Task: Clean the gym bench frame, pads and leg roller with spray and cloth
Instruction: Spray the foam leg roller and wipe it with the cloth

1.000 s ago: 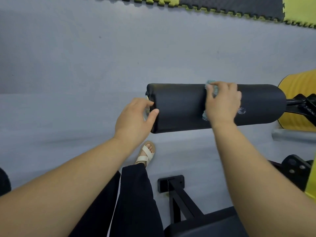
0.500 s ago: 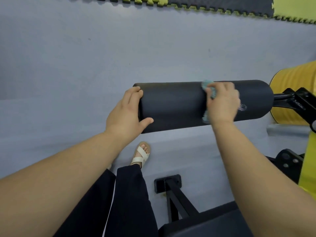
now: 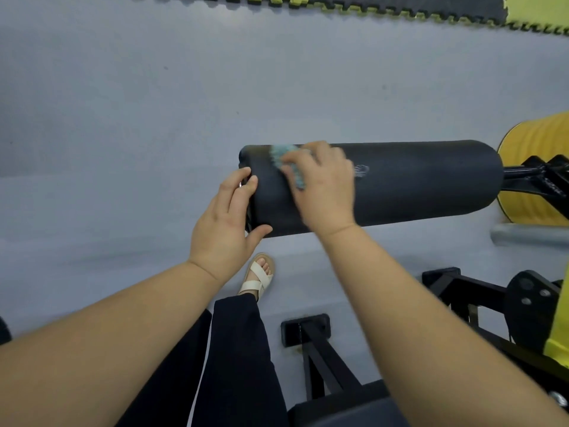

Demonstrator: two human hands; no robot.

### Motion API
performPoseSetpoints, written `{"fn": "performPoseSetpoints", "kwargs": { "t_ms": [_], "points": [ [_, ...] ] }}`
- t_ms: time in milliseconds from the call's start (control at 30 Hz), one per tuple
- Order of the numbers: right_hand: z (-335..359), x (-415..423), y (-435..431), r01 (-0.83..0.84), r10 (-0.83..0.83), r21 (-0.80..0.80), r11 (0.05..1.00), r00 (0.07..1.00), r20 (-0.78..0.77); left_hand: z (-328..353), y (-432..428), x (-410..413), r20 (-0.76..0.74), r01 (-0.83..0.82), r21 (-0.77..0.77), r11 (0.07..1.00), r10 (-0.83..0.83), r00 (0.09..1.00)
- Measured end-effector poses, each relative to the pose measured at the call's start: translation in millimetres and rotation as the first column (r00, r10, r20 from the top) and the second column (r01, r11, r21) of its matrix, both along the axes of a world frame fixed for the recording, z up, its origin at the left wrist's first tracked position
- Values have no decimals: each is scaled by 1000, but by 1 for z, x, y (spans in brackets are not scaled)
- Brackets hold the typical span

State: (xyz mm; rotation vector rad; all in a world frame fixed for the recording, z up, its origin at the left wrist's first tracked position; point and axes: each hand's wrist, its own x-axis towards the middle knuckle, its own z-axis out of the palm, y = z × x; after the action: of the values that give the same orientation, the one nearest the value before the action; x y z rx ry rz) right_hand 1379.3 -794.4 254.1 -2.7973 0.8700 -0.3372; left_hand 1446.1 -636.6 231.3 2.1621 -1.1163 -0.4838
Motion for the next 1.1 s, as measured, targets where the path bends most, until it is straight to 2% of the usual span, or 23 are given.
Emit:
{"fn": "performPoseSetpoints", "kwargs": {
  "t_ms": [100, 200, 267, 300, 333, 400, 433, 533, 600, 667, 733, 833, 900, 967, 1033, 1100],
  "points": [
    [1, -38, -54, 287, -291, -60, 956, 951, -104, 1, 1, -1, 25, 3, 22, 1000, -4, 1000],
    [6, -54, -77, 604, -594, -23, 797, 776, -213, 0, 3, 0, 13, 28, 28, 999, -29, 999],
    [7, -36, -63, 683, -669, -22, 730, 709, -225, -1, 3, 0, 11, 30, 14, 999, -30, 999],
    [4, -20, -46, 655, -642, -28, 755, 729, -239, -1, 3, 0, 3, 17, 3, 1000, -17, 1000],
    [1, -2, -24, 586, -571, -5, 810, 788, -231, -1, 3, 0, -15, -4, -8, 1000, 4, 1000],
    [-2, 34, 22, 373, -364, 80, 924, 925, -106, 0, 2, -1, -44, -34, -13, 999, 33, 998],
    [-4, 45, 39, 269, -264, 121, 956, 963, -55, 0, 2, -2, -47, -40, -5, 999, 40, 998],
    [0, 45, 42, -65, 60, 212, 975, 998, 28, 0, 8, -6, -6, -33, 13, 999, 33, 999],
    [3, 25, 18, -178, 171, 191, 965, 984, 56, -2, 14, -8, 26, 1, -8, 1000, 0, 1000],
    [0, -6, -16, -85, 82, 121, 989, 996, 28, 3, 16, -7, 41, 14, -29, 999, -13, 999],
    [-2, -37, -48, 156, -156, 37, 987, 988, -2, 13, 7, 4, 43, -10, -37, 999, 12, 999],
    [0, -61, -69, 529, -526, 62, 846, 848, -64, 27, -18, 22, -30, -93, 51, 994, 95, 995],
    [1, -53, -62, 617, -610, 96, 781, 786, -100, 27, -33, 32, -219, -123, 182, 976, 162, 962],
    [3, -32, -42, 550, -543, 102, 829, 835, -94, 23, -41, 36, -359, -80, 223, 972, 158, 920],
    [2, -3, -10, 380, -377, 115, 918, 925, -45, 16, -40, 39, -375, -56, 191, 980, 125, 919],
    [-1, 23, 25, 217, -220, 119, 969, 976, 5, 13, -35, 37, -370, -74, 130, 989, 117, 922]
  ]
}}
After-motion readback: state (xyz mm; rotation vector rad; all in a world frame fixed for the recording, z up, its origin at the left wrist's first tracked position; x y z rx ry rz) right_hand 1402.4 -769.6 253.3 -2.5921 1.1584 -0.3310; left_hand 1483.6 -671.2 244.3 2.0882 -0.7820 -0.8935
